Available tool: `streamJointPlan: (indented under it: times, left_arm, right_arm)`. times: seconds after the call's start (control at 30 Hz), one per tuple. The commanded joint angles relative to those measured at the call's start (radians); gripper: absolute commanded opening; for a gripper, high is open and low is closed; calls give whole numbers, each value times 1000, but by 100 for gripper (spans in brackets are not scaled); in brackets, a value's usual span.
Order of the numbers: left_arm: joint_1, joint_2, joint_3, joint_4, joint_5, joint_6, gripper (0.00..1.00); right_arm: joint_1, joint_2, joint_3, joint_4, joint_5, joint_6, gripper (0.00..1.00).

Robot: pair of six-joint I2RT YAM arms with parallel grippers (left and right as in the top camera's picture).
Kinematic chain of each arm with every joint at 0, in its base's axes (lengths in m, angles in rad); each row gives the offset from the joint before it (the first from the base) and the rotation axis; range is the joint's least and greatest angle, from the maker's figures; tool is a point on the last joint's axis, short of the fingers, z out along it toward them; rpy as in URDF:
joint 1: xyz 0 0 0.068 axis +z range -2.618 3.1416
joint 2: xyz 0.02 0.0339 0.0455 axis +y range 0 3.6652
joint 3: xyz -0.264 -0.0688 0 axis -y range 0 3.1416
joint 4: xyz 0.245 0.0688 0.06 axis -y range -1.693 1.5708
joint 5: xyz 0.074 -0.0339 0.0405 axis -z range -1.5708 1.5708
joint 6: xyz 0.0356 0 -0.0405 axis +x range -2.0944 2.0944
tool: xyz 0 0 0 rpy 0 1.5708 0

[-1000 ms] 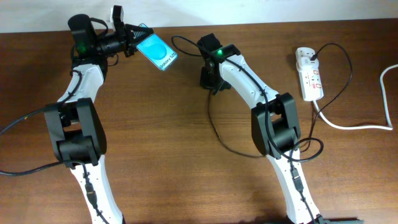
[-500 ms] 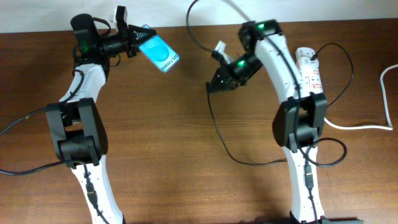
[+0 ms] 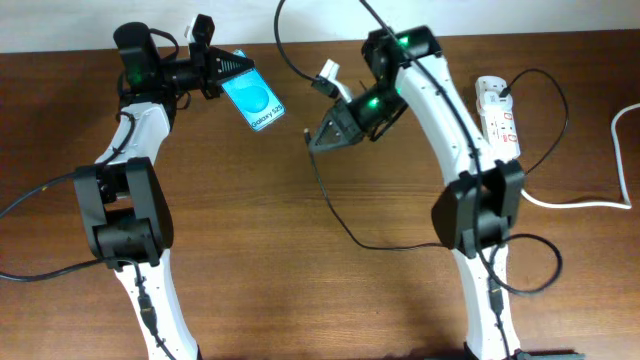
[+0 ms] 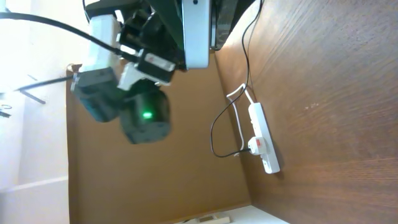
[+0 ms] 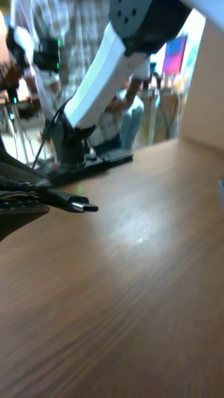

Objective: Plug charger to phone and switch on socket

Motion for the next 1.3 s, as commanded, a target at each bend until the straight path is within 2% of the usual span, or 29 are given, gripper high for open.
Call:
streamJointPlan:
  times: [0.0, 0.07, 0.13, 0.23, 0.33, 0.37, 0.43, 0.47, 0.63, 0.77, 0.9, 1.27]
  left_arm:
    - [-2, 2, 13, 3, 23, -9, 0]
    - [-2, 2, 13, 3, 23, -9, 0]
    - [-2, 2, 13, 3, 23, -9, 0]
    - [-2, 2, 13, 3, 23, -9, 0]
    - [-2, 2, 13, 3, 23, -9, 0]
    - [-2, 2, 13, 3, 23, -9, 0]
    - [-2, 2, 13, 4, 22, -9, 0]
    - [-2, 2, 13, 4, 23, -9, 0]
    - [-2, 2, 13, 15, 23, -9, 0]
    - [-2, 2, 13, 15, 23, -8, 0]
    - [-2, 2, 13, 15, 23, -9, 0]
    - [-2, 2, 13, 15, 23, -8, 0]
  right_arm:
    - [-14, -43, 5, -5, 187, 9, 4]
    - [-11, -28, -38, 27, 387, 53, 4]
    - [-2, -18, -137, 180, 566, 235, 4]
    - [2, -12, -293, 382, 676, 430, 4]
    - [9, -12, -368, 529, 786, 589, 4]
    - [12, -12, -374, 555, 807, 630, 10]
    - [14, -12, -374, 597, 856, 706, 39]
    - [18, -12, -374, 607, 879, 734, 41]
    - [59, -12, -377, 643, 1007, 813, 41]
    - [89, -10, -410, 676, 1055, 1030, 34]
    - [91, -10, -444, 723, 1057, 1034, 31]
    - [89, 71, -449, 736, 1045, 1035, 30]
